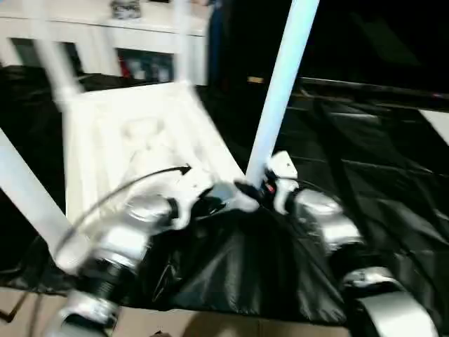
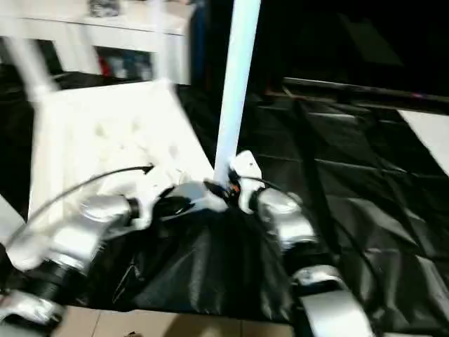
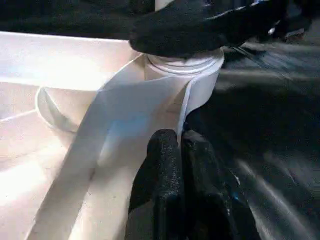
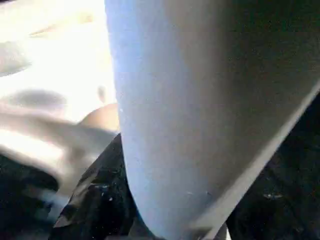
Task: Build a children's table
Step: Rotate leg to tighten
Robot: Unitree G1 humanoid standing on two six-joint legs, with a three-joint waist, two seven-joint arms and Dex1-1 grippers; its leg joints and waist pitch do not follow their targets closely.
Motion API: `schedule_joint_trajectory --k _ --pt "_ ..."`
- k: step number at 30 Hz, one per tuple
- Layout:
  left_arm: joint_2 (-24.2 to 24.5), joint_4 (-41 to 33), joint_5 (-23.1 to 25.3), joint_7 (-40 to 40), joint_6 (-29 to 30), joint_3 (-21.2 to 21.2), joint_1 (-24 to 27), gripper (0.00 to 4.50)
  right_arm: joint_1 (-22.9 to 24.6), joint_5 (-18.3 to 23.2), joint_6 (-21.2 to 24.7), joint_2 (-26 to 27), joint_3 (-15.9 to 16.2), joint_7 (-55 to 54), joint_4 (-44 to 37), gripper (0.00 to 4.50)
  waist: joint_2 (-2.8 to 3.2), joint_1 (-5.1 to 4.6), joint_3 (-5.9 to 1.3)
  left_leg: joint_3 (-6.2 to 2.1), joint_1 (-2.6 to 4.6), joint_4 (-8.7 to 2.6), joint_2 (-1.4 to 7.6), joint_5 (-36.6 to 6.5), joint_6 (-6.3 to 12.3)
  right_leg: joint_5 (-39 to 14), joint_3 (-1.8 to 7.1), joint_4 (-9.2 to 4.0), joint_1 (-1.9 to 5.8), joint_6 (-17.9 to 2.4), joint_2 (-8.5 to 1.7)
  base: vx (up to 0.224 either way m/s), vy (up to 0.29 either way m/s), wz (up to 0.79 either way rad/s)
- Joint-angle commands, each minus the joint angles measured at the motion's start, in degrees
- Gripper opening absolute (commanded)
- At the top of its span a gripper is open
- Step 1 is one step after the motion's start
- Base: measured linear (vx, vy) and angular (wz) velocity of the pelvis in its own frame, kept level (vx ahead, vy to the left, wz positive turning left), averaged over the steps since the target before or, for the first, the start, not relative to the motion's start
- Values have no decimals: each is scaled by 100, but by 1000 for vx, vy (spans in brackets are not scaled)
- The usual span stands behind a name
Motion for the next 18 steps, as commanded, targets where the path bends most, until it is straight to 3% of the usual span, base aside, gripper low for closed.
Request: schedule_joint_trajectory --k 1,3,4,10,12,14,16,18 --pt "-363 -130 -29 850 -1 186 -160 0 246 -224 158 592 583 304 386 197 -1 -18 -239 -195 26 -441 164 -2371 -42 -3299 177 -569 158 -364 -429 0 0 0" --pt "-409 -132 -37 851 -8 132 -155 0 248 -207 -4 641 610 427 371 197 -10 -24 -228 -172 53 -425 159 -2428 25 -3226 198 -583 106 -391 -420 0 0 0" --pt "-409 -139 -53 824 -5 115 -153 0 250 -172 -10 648 592 466 356 252 -9 -22 -225 -167 62 -424 155 -2444 54 -3207 212 -584 95 -410 -418 0 0 0" --pt "-190 -285 -111 348 -12 -47 -59 0 252 -128 -162 413 609 829 204 313 -3 2 -240 -145 34 -436 175 -2250 107 -2740 258 -518 115 -586 -420 0 0 0" --pt "-63 -288 -171 29 -83 -88 -40 0 247 -91 -218 278 642 1184 158 313 26 3 -251 -134 20 -435 174 -2150 112 -2476 270 -487 134 -681 -406 0 0 0" --pt "82 -261 -229 -275 -175 -128 -41 0 273 -48 -255 97 742 1723 66 313 10 4 -263 -132 -4 -433 182 -2046 142 -2198 272 -445 172 -771 -400 0 0 0" --pt "366 -111 -253 -708 -350 -194 -98 0 366 13 -289 -257 1003 2865 -107 313 20 24 -298 -104 5 -401 195 -1812 244 -1647 278 -385 191 -963 -375 33 -9 5" --pt "457 -40 -297 -890 -442 -196 -126 0 411 49 -281 -374 1091 3291 -176 313 27 42 -283 -65 25 -378 191 -1718 326 -1407 305 -371 162 -1115 -374 29 -15 6"
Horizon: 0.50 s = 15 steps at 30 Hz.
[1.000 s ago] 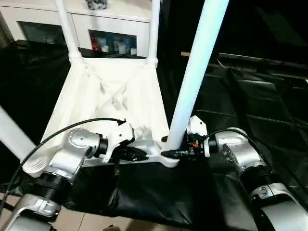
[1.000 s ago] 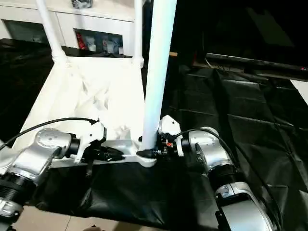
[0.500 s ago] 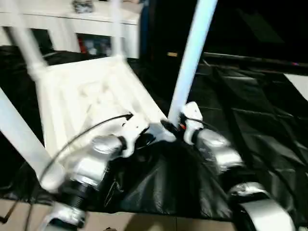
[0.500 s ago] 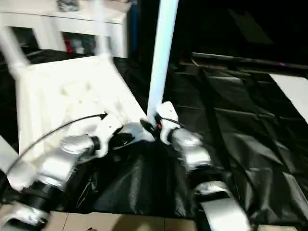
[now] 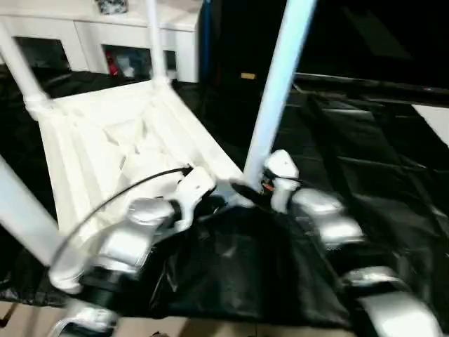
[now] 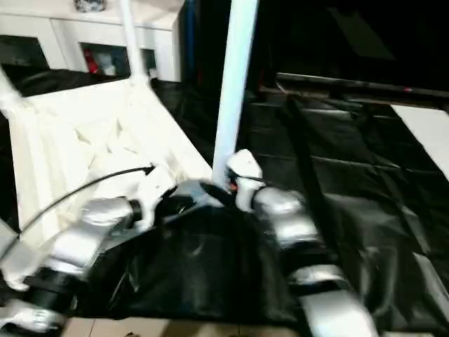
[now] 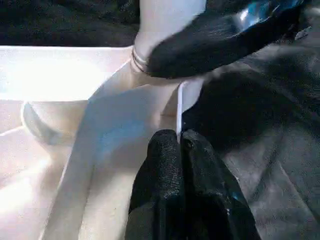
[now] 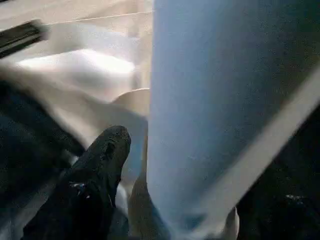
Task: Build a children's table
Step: Rotate leg to tighten
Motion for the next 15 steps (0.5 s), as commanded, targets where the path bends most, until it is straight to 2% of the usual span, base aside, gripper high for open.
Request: schedule_joint_trajectory --k 1,3,4,6,7,8,9,10,12,15 --pt "-50 201 -53 -98 -150 -60 -230 0 277 -75 75 265 844 1258 56 313 36 54 -300 -56 53 -353 189 -1573 355 -1363 279 -372 193 -1169 -379 0 0 0" --pt "32 230 -109 -275 -205 -83 -241 0 277 -73 81 197 875 1485 62 313 23 72 -311 -58 1 -343 186 -1314 409 -1144 276 -315 240 -1244 -375 0 0 0" --pt "200 272 -220 -695 -341 -160 -247 0 267 -97 101 67 955 1911 87 313 12 111 -310 -52 1 -329 184 -1182 417 -1073 281 -301 248 -1258 -390 0 0 0" --pt "284 291 -273 -917 -417 -202 -247 0 265 -127 109 5 1009 2116 90 313 13 155 -312 -49 -6 -323 198 -1070 437 -1026 267 -270 271 -1262 -380 0 0 0" --pt "333 293 -321 -1069 -433 -220 -246 0 271 -145 110 -30 1056 2236 71 313 33 177 -309 -43 7 -326 216 -1040 415 -999 263 -260 259 -1272 -372 0 0 0" --pt "361 303 -336 -1140 -449 -234 -250 0 278 -143 118 -50 1080 2311 49 313 15 183 -302 -42 10 -329 219 -1057 403 -1038 259 -266 257 -1269 -371 0 0 0" --pt "466 348 -363 -1366 -523 -288 -270 0 306 -129 165 -112 1164 2563 -35 313 29 199 -299 -45 23 -337 224 -1132 354 -1150 254 -271 252 -1257 -371 0 0 0" --pt "589 446 -372 -1600 -612 -346 -318 0 347 -105 220 -179 1273 2830 -152 313 13 222 -284 -52 35 -355 226 -1286 316 -1412 248 -302 242 -1170 -361 0 0 0" --pt "632 501 -370 -1673 -659 -358 -346 0 363 -101 245 -204 1317 2921 -200 313 37 255 -280 -42 83 -359 242 -1444 272 -1557 262 -318 203 -1137 -363 0 0 0" --pt "700 666 -328 -1731 -776 -354 -426 0 399 -113 288 -240 1386 3103 -291 300 30 287 -235 -55 139 -404 245 -1940 103 -2170 276 -380 167 -1000 -375 0 0 0"
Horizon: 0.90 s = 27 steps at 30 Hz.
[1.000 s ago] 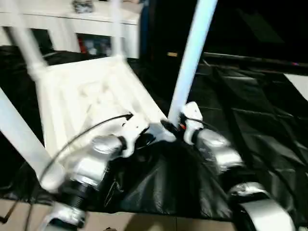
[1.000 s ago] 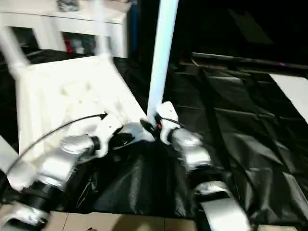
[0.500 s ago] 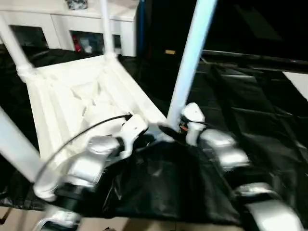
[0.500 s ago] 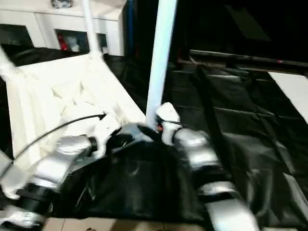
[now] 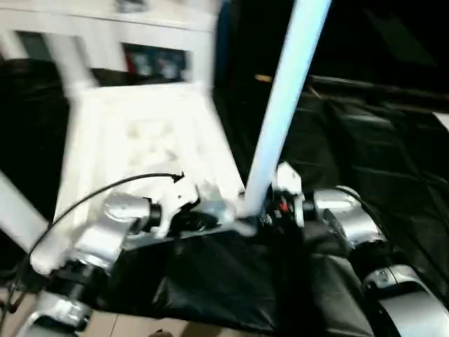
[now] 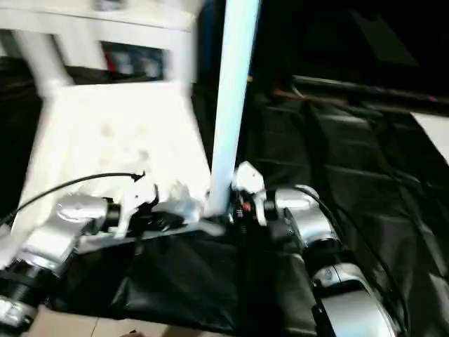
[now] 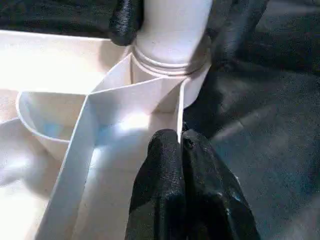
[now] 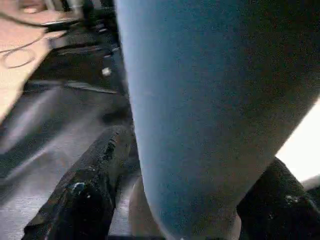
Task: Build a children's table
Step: Rotate leg to tighten
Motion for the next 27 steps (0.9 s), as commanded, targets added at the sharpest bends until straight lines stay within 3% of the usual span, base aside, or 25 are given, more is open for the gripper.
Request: schedule_joint_trajectory --k 1,4,9,13,15,19,21,23,24,25,26,27 --pt "-92 268 140 192 -131 -115 -294 0 295 -293 216 203 927 820 73 284 35 4 -211 -108 70 -392 208 -2093 46 -2463 271 -485 143 -896 -406 0 0 0" --pt "-16 401 155 74 -203 -127 -371 0 323 -352 266 169 1015 997 39 273 22 7 -212 -122 68 -400 209 -2087 26 -2677 278 -511 142 -785 -428 0 0 0" --pt "30 556 132 37 -296 -120 -443 0 348 -347 314 171 1068 1071 -25 247 -5 22 -226 -127 50 -403 217 -1911 39 -2608 283 -492 151 -774 -442 0 0 0" --pt "-60 468 116 388 -225 1 -352 0 309 -294 174 400 812 500 141 212 1 18 -227 -124 44 -406 220 -1902 24 -2456 279 -475 150 -838 -436 0 0 0" --pt "-127 412 89 595 -131 88 -329 0 281 -264 163 524 661 82 237 209 8 2 -220 -135 52 -413 212 -1978 -15 -2625 279 -490 141 -806 -449 0 0 0" --pt "-270 205 121 1092 80 239 -223 0 196 -306 104 822 330 -1166 507 199 8 -100 -174 -210 83 -421 175 -2438 -144 -3704 222 -626 91 -458 -475 -27 0 -3" --pt "-428 -103 218 1522 388 302 -56 0 119 -347 143 1089 54 -2312 747 197 3 -201 -160 -261 68 -435 170 -2649 -221 -4031 160 -679 91 -299 -483 -67 15 -17" --pt "-578 -356 289 1810 632 319 80 0 85 -325 185 1281 -122 -2985 865 196 44 -300 -154 -334 61 -443 161 -2945 -281 -4288 43 -753 123 -143 -486 -70 29 -22" --pt "-643 -456 311 1910 724 321 134 0 78 -307 197 1352 -181 -3197 898 195 67 -396 -155 -383 42 -468 173 -3186 -271 -4129 -80 -798 192 -140 -476 -66 50 -23" --pt "-768 -586 371 2119 867 336 200 0 63 -290 233 1463 -273 -3569 959 195 133 -459 -125 -438 65 -535 225 -3624 -275 -3874 -215 -840 244 -155 -436 -66 50 -23" --pt "-917 -717 440 2344 1001 341 263 0 44 -267 290 1580 -361 -3920 1026 195 182 -526 -109 -500 34 -637 292 -4061 -321 -3367 -284 -756 339 -245 -402 -60 52 -19" --pt "-1008 -788 484 2484 1077 344 294 0 30 -255 328 1650 -413 -4130 1070 195 191 -548 -88 -522 9 -711 327 -4321 -318 -3158 -320 -706 385 -270 -368 -77 29 -9"
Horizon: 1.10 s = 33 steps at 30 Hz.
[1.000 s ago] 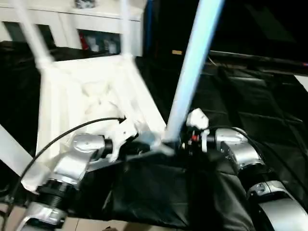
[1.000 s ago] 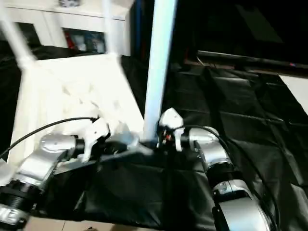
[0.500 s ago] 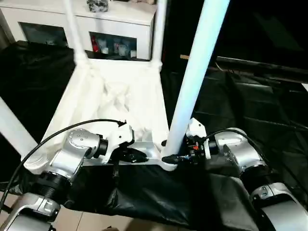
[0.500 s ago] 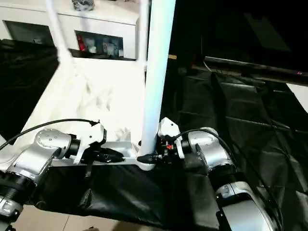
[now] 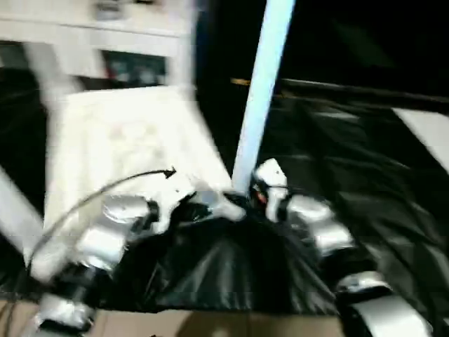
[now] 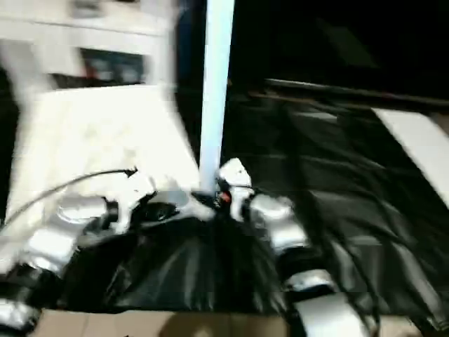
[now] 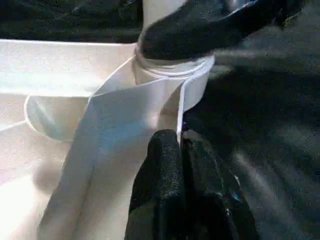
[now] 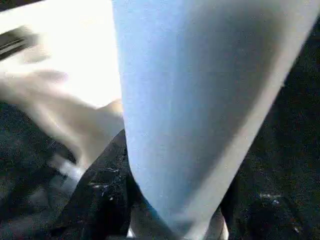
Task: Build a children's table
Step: Rotate leg to tighten
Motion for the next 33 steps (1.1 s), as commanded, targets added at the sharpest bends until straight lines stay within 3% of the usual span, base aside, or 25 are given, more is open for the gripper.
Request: schedule_joint_trajectory --k 1,2,3,4,5,6,7,8,9,10,11,13,14,16,18,20,21,23,28,31,33 --pt "-469 -317 41 647 221 -107 -30 0 88 -158 331 433 241 -391 430 195 201 121 -138 -83 -311 -1123 516 -5080 -340 -2014 195 579 528 -457 -188 -77 29 -9" --pt "-548 -356 45 729 258 -115 -15 0 80 -181 334 479 233 -495 455 195 201 121 -138 -83 -311 -1123 516 -5080 -340 -2014 195 579 528 -457 -188 -68 -26 16" --pt "-647 -424 50 853 332 -146 10 0 62 -244 279 543 253 -619 511 195 179 415 -72 247 -372 -1339 483 -5250 -282 -1575 349 1001 404 -419 -56 40 -117 23" --pt "-712 -461 64 935 365 -183 27 0 56 -304 218 586 299 -654 539 195 -346 291 -134 189 291 -378 96 -3993 -223 -4338 672 -14 -305 56 -352 40 -117 23" --pt "-752 -478 70 964 367 -235 33 0 48 -337 133 612 338 -645 552 195 -354 270 -83 146 468 618 -130 -1944 -44 -6839 734 -763 -646 318 -876 115 -105 -17" --pt "-771 -478 80 971 360 -275 31 0 43 -327 76 628 345 -606 547 195 -298 288 -137 -7 -44 427 -54 -1278 79 -6507 920 -549 -44 250 -1075 127 2 -40" --pt "-777 -488 87 976 369 -287 33 0 38 -318 59 634 346 -603 548 195 -134 430 -277 -119 -345 -127 106 -693 -112 -4348 797 -102 312 -48 -789 127 2 -40" --pt "-739 -472 138 945 309 -339 17 0 28 -252 25 628 313 -546 528 195 -145 376 -317 -54 -81 -248 137 -791 -79 -2274 650 118 50 -301 -402 65 -5 -6" --pt "-734 -470 144 943 305 -342 16 0 27 -245 25 627 308 -539 526 195 -67 398 -335 -8 37 -255 140 -880 -86 -1583 638 153 -6 -567 -350 -5 -41 20" --pt "-638 -416 231 911 211 -386 -14 0 20 -139 32 591 223 -428 486 230 -79 338 -290 56 50 -310 146 -1334 21 -1266 645 105 -12 -907 -316 -5 -41 20" --pt "-587 -378 270 894 157 -398 -32 0 13 -86 60 574 184 -385 471 265 -62 307 -211 54 12 -345 118 -2058 1 -2188 649 4 -31 -892 -332 0 0 0" --pt "-467 -274 347 857 24 -395 -75 0 17 -122 0 483 211 -393 426 273 -56 313 -259 15 -23 -363 130 -2170 -34 -2770 665 -81 -1 -659 -402 0 0 0" --pt "-444 -250 359 847 -8 -391 -84 0 19 -140 -22 463 222 -403 418 273 -56 313 -259 15 -23 -363 130 -2170 -34 -2770 665 -81 -1 -659 -402 0 0 0" --pt "-295 -120 395 756 -138 -374 -141 0 64 -171 -122 334 250 -251 308 309 -19 341 -284 42 -23 -374 139 -1863 -67 -2356 676 -88 17 -666 -386 0 0 0" --pt "-252 -97 397 730 -166 -377 -153 0 78 -165 -137 307 245 -183 274 309 -28 337 -271 56 -21 -377 148 -1829 -60 -2218 682 -77 6 -729 -378 0 0 0" --pt "-69 10 348 615 -343 -315 -227 0 245 -12 -22 70 225 234 -98 309 -5 339 -281 64 -43 -375 147 -1725 -52 -1998 680 -58 46 -780 -368 0 0 0" --pt "-32 34 255 544 -280 -243 -260 0 318 42 34 -50 223 391 -245 309 10 357 -299 90 -20 -350 149 -1534 -30 -1569 688 -19 41 -899 -354 0 0 0" --pt "21 23 170 425 -185 -209 -279 43 419 92 80 -200 244 604 -437 313 13 357 -313 102 -50 -335 149 -1320 7 -1205 681 30 86 -1040 -358 0 0 0" --pt "27 22 79 428 31 -187 -329 78 691 296 353 -558 212 1091 -1036 313 7 340 -323 94 -100 -314 147 -990 72 -818 667 82 165 -1119 -355 0 0 0" --pt "-61 48 76 618 178 -147 -382 100 878 368 530 -761 216 1315 -1435 313 12 328 -344 107 -82 -279 143 -748 155 -377 662 119 166 -1245 -348 0 0 0" --pt "-112 48 99 742 274 -153 -420 112 1018 436 656 -916 188 1425 -1720 313 5 336 -321 120 -87 -278 136 -806 208 -458 659 93 170 -1267 -346 0 0 0"
